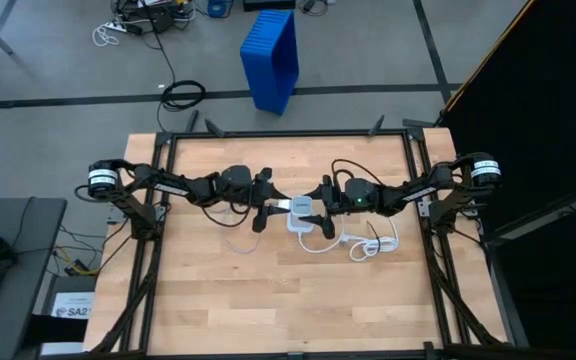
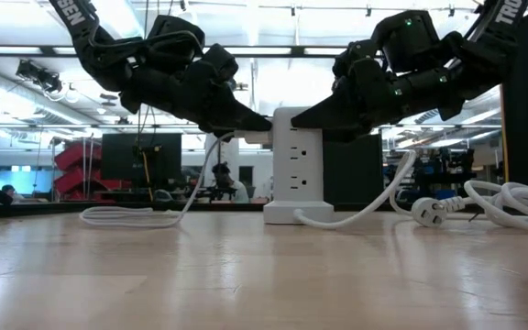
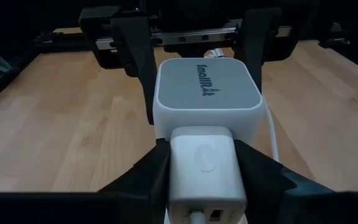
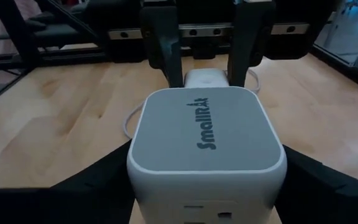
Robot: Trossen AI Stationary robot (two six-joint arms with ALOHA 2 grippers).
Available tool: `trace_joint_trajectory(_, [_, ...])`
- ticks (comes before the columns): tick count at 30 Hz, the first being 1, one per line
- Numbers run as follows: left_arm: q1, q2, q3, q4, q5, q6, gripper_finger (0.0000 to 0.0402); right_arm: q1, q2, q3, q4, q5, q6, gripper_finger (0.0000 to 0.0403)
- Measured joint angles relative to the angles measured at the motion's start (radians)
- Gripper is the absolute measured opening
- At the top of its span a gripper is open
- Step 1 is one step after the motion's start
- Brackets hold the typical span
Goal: Plug in charger
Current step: Remove the white charger adapter from the white outlet extension
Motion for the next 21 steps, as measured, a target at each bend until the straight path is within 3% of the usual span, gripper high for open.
trace_joint_trajectory(8, [-0.001,-0.047,0.006,-0.124,-0.009,0.109,0.0131,-0.005,0.001,0.004,-0.024,0.007,-0.028,0.0264])
trace_joint_trajectory(16, [0.0,-0.167,-0.007,-0.362,-0.103,0.121,0.0131,-0.012,-0.001,0.0,-0.028,0.031,-0.014,0.0264])
trace_joint_trajectory(21, [-0.007,-0.192,-0.004,-0.346,-0.117,0.119,0.0131,-0.01,-0.001,-0.001,-0.024,0.039,-0.013,0.0264])
